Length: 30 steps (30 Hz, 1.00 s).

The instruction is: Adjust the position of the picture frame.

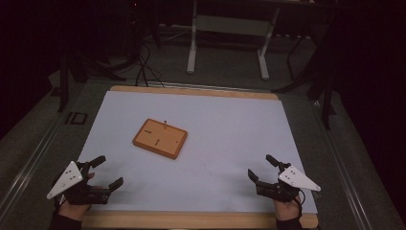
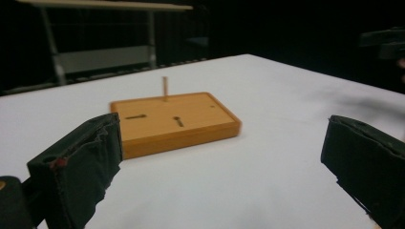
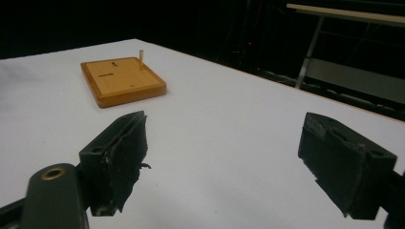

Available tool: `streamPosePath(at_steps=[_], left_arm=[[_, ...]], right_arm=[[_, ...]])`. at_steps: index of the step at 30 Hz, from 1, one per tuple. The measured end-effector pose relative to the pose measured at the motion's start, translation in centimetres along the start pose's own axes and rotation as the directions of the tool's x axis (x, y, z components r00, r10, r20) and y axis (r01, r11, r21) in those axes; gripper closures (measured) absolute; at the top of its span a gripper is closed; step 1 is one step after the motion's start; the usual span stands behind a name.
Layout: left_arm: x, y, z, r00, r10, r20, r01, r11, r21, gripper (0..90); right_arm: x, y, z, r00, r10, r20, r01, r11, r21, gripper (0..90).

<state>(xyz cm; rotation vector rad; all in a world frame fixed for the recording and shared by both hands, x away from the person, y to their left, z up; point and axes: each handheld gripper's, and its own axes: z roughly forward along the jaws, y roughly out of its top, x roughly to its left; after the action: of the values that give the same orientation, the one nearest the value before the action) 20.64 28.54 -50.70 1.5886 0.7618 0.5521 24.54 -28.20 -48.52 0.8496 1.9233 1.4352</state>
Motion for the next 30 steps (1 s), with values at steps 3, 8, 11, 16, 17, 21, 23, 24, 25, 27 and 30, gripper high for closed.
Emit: streamPosePath(at_steps=[3, 8, 11, 16, 17, 21, 23, 24, 25, 27, 30], left_arm=[[-0.3, 0.1, 0.0, 0.9994, 0.034, -0.008, -0.034, 0.9992, -0.020, 1.0], [-0.6, 0.3, 0.4, 0.9999, 0.015, -0.001, -0.015, 0.9993, 0.034, 1.0], [-0.9, 0.5, 0.4, 0.9999, -0.002, 0.013, 0.001, 0.9982, 0.060, 1.0], [-1.3, 0.7, 0.5, 0.9992, -0.026, 0.030, 0.024, 0.9972, 0.071, 1.0], [-1.3, 0.7, 0.6, 0.9991, -0.025, 0.035, 0.022, 0.9972, 0.071, 1.0], [-1.2, 1.0, 0.9, 0.9968, -0.045, 0.066, 0.040, 0.9967, 0.070, 1.0], [-1.1, 1.2, 1.1, 0.9955, -0.056, 0.077, 0.051, 0.9961, 0.072, 1.0], [-0.8, 1.5, 1.3, 0.9946, -0.071, 0.076, 0.066, 0.9959, 0.062, 1.0], [-0.7, 1.7, 1.4, 0.9939, -0.075, 0.081, 0.071, 0.9957, 0.060, 1.0], [-0.5, 2.2, 1.5, 0.9938, -0.075, 0.083, 0.069, 0.9954, 0.066, 1.0], [-0.3, 2.8, 1.8, 0.9944, -0.062, 0.086, 0.057, 0.9964, 0.064, 1.0]], right_arm=[[0.1, 0.1, -0.1, 1.0000, -0.003, -0.005, 0.003, 1.000, -0.006, 16.5], [0.0, -0.2, 0.2, 0.9997, 0.014, -0.018, -0.014, 1.000, 0.001, 15.5], [-0.1, -0.3, 0.2, 0.9987, 0.033, -0.038, -0.033, 0.999, -0.001, 15.1], [-0.1, -0.3, 0.0, 0.9996, 0.015, -0.024, -0.015, 1.000, 0.002, 15.1], [-0.1, -0.3, 0.1, 0.9995, 0.017, -0.026, -0.017, 1.000, 0.004, 15.1], [0.1, -0.2, 0.3, 0.9994, 0.006, -0.034, -0.005, 1.000, 0.009, 15.0], [0.1, -0.2, 0.3, 0.9995, 0.004, -0.033, -0.004, 1.000, 0.005, 15.0], [0.1, -0.2, 0.3, 0.9994, 0.006, -0.033, -0.006, 1.000, 0.007, 15.1], [0.1, -0.2, 0.3, 0.9995, 0.010, -0.030, -0.009, 1.000, 0.008, 15.0], [0.1, -0.1, 0.3, 0.9996, 0.018, -0.022, -0.018, 1.000, 0.007, 15.0], [0.2, -0.1, 0.4, 0.9994, 0.020, -0.027, -0.020, 1.000, 0.004, 15.0]])
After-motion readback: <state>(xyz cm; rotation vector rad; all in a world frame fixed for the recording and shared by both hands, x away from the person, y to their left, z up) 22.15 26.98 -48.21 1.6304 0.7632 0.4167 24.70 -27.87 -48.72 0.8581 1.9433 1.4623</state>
